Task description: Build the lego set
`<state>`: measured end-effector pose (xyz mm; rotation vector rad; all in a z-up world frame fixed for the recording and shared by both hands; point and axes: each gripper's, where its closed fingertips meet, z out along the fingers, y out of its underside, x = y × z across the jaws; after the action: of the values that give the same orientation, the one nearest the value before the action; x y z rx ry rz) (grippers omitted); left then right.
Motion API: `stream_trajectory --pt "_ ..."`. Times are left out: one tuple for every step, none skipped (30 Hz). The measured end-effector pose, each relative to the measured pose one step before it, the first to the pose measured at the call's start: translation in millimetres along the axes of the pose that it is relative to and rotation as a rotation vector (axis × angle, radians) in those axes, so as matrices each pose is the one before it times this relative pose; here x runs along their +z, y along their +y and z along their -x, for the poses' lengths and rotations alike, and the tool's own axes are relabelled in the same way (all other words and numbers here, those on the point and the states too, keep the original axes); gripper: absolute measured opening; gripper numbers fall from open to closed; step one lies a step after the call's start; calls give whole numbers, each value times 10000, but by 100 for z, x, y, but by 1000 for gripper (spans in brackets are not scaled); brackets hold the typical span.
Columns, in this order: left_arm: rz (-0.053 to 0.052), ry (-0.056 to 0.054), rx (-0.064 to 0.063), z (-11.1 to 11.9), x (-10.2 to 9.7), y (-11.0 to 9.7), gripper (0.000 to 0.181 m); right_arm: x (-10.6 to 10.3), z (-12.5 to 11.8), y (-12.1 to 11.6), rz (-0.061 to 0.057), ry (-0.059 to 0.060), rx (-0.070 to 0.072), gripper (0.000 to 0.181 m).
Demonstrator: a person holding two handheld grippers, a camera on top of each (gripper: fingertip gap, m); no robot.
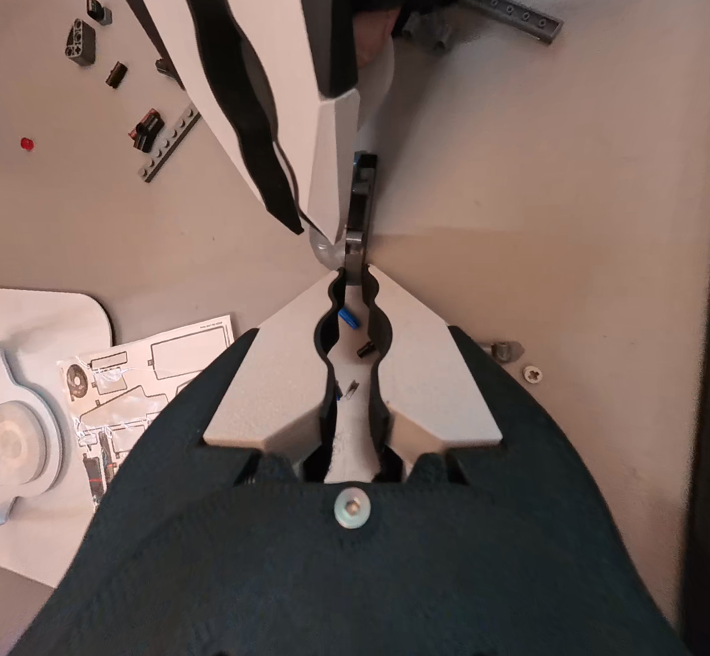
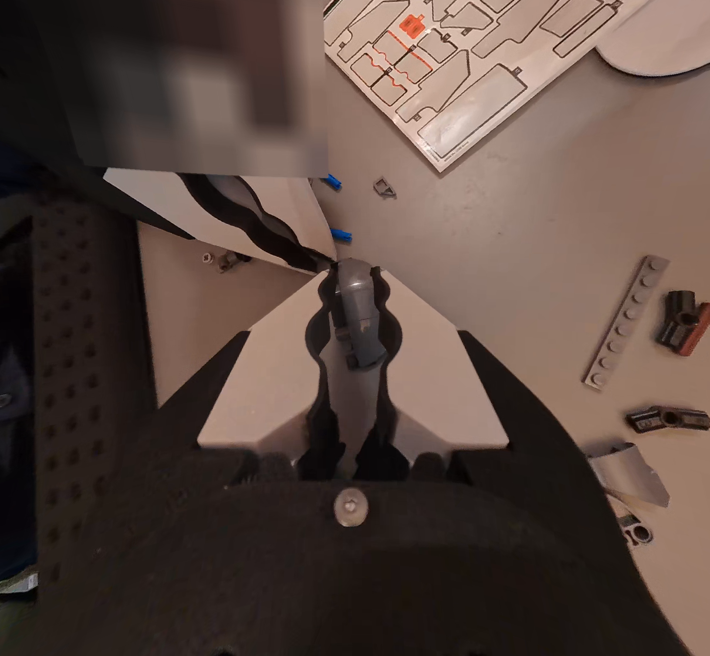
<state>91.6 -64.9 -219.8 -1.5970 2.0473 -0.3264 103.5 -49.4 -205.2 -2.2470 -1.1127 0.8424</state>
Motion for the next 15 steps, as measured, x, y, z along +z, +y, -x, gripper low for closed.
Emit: stream_trajectory --pt "6 37 7 -60 110 -31 5 130 -128 185 122 89 -48 19" --pt "12 46 7 -74 105 -22 5 127 -77 145 93 58 -65 20" --pt "26 -18 9 28 97 1 6 97 46 38 26 -19 -35 21" --pt "70 -55 -14 93 74 61 6 54 98 25 15 -61 23 22" --pt "78 -45 -36 109 70 94 6 27 85 81 46 -64 29 24" --pt "-19 42 -31 -28 36 -39 6 27 53 117 51 -46 12 24" --pt "-33 28 -12 -39 38 -47 6 71 20 139 64 -39 24 24" --pt "-34 18 15 -35 16 -44 6 108 -20 114 57 -18 39 24" --pt "6 0 -24 30 -6 -7 6 79 -56 54 21 2 49 27" --pt "3 -6 -12 35 4 -9 6 52 -58 69 37 -18 73 27" --pt "-14 -28 35 34 -1 -57 6 61 -45 126 53 -29 84 27" --pt "-46 27 41 -64 -5 -110 6 66 -3 80 18 -33 57 27" --pt "1 23 12 -44 22 -48 6 45 8 35 11 -18 20 27" --pt "43 -15 41 7 7 15 6 36 -5 42 20 -3 8 27" --pt "26 5 51 -21 -5 -13 6 13 21 7 5 -26 10 27"
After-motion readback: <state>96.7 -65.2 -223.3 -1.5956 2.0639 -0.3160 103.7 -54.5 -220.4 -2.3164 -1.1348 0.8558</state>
